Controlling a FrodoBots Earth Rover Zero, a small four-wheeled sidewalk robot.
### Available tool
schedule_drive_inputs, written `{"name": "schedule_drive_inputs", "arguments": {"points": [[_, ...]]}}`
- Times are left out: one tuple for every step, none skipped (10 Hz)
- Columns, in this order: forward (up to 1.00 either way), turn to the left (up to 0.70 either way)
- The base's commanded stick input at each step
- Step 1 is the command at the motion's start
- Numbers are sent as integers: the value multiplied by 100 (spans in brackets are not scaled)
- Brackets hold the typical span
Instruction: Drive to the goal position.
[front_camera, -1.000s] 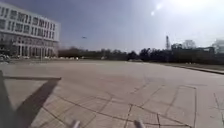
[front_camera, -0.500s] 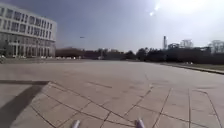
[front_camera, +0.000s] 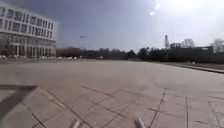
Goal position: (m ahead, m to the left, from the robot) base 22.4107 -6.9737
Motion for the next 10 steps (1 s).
{"name": "schedule_drive_inputs", "arguments": {"points": [[100,-27],[100,-27],[100,-27],[100,-27],[100,-27],[100,-27],[100,-27],[100,-17],[100,0],[100,0]]}}
